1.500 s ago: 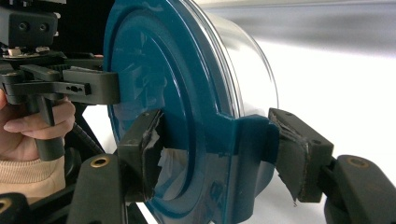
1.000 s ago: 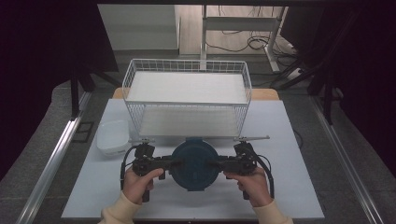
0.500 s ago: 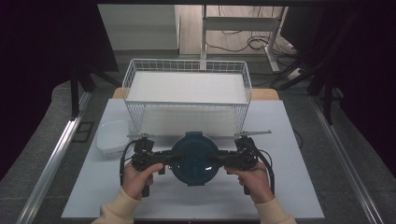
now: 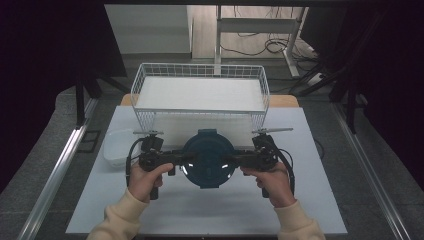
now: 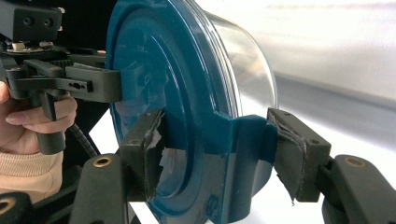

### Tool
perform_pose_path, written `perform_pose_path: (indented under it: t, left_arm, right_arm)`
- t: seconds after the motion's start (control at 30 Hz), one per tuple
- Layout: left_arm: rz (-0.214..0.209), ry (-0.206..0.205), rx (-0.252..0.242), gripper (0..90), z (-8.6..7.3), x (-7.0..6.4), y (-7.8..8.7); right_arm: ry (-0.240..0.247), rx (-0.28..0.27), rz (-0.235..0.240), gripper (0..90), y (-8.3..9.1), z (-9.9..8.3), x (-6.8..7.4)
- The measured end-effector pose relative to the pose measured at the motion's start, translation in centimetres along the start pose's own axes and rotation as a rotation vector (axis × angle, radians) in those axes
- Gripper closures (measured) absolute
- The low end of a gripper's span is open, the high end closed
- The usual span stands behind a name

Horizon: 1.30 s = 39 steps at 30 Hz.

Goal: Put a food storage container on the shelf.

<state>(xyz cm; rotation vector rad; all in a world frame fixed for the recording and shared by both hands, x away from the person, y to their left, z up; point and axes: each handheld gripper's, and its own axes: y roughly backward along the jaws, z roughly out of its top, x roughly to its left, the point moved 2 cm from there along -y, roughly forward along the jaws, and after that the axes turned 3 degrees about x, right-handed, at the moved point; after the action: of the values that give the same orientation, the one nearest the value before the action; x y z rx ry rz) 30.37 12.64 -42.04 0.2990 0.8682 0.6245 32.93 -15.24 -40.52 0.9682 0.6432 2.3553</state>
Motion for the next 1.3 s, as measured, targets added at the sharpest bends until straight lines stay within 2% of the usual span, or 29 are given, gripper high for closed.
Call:
perform_pose_path:
  t: [0.43,0.77,1.13,1.3]
  left_arm:
    - [-0.016,-0.021,-0.015,37.7,4.4,-0.7,1.2]
    - [-0.032,-0.026,-0.034,37.6,6.5,-1.0,2.4]
    - [-0.019,-0.072,-0.043,37.6,9.4,-2.3,3.4]
    - [-0.01,-0.087,-0.044,37.4,11.3,-2.6,3.9]
  right_arm:
    - [0.028,-0.012,-0.016,39.0,1.5,4.4,0.9]
    - [0.056,-0.02,-0.023,39.8,2.2,7.0,1.9]
    - [0.073,-0.038,-0.018,40.3,3.5,9.5,2.6]
    - [0.074,-0.049,-0.015,40.5,3.9,10.9,2.7]
